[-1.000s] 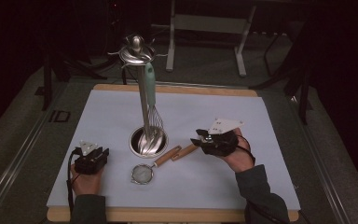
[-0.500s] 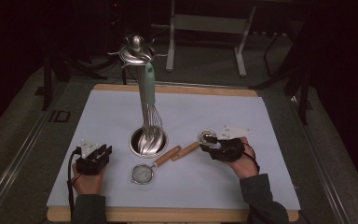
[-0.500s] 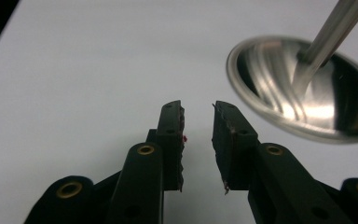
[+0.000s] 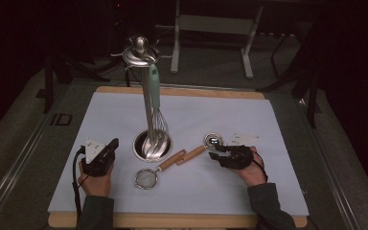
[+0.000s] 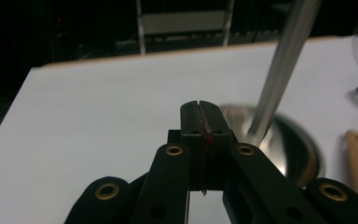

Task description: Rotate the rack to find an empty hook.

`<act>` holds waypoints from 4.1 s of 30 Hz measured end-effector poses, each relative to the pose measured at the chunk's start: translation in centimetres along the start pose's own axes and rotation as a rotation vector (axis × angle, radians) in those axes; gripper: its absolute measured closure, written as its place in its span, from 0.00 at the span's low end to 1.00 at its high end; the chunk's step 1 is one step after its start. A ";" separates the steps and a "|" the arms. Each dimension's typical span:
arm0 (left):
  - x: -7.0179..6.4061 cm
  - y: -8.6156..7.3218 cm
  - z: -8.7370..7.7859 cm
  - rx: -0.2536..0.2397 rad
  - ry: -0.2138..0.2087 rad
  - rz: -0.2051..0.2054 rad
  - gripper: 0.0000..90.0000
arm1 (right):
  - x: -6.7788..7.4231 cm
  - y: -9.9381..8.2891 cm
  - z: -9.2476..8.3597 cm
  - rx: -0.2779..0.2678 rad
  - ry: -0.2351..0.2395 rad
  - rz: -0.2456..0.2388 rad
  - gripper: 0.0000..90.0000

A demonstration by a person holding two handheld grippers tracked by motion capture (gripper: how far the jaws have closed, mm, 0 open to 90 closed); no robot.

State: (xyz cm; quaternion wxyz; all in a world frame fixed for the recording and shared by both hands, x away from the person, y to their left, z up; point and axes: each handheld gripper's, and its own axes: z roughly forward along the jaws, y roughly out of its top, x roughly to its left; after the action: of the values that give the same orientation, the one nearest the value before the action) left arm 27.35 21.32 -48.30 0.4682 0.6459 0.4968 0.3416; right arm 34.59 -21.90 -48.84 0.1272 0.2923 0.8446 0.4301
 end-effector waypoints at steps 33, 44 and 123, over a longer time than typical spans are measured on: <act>-3.4 10.9 -1.3 -0.408 -0.083 0.045 1.00 | -1.5 -1.5 -0.3 0.006 -0.074 0.044 0.63; -5.0 14.3 -1.8 -0.506 -0.090 0.091 1.00 | -1.6 -1.5 -0.6 -0.006 -0.063 0.058 0.63; -1.6 19.9 -1.6 -0.569 -0.013 0.014 1.00 | -2.0 -1.7 -0.9 -0.051 0.007 0.115 0.61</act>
State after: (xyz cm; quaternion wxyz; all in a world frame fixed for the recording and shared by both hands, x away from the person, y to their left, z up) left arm 31.84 18.91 -28.96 0.6314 0.4942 0.3737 0.4663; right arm 35.08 -24.49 -49.72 0.1066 0.3354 0.8156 0.4593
